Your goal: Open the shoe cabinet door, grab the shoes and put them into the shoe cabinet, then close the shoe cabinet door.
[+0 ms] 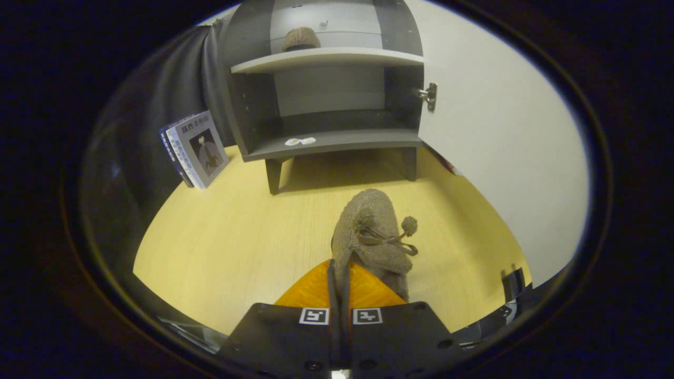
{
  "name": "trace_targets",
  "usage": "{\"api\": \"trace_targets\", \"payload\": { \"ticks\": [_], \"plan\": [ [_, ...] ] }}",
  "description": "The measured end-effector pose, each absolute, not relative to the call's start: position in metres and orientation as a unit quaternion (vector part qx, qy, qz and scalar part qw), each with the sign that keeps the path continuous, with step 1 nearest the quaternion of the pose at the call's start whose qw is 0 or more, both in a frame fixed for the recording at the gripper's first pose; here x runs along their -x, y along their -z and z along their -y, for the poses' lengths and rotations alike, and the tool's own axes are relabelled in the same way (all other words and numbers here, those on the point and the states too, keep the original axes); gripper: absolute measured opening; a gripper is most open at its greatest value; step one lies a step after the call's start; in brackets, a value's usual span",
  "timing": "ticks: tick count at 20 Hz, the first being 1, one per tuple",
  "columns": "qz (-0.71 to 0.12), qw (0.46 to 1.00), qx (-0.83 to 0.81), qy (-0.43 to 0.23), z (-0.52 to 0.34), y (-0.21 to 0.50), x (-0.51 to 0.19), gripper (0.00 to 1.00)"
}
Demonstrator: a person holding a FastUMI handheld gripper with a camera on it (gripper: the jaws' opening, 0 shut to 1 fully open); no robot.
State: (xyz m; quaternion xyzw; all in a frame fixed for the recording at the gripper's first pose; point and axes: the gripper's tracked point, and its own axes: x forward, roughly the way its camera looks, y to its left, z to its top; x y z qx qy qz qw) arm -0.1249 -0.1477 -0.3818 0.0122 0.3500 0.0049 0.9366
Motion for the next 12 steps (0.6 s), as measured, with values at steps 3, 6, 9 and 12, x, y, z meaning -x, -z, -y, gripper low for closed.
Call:
{"api": "trace_targets", "payload": {
  "ticks": [3, 6, 9, 12],
  "plan": [
    [-0.317, 0.948, -0.014, 0.007, 0.153, 0.342, 0.107, 0.02],
    [-0.269, 0.963, -0.009, 0.018, 0.160, 0.289, 0.086, 0.02],
    [-0.228, 0.973, -0.002, 0.025, 0.162, 0.240, 0.068, 0.02],
    [-0.201, 0.979, 0.011, 0.028, 0.162, 0.204, 0.049, 0.03]
  ]
}}
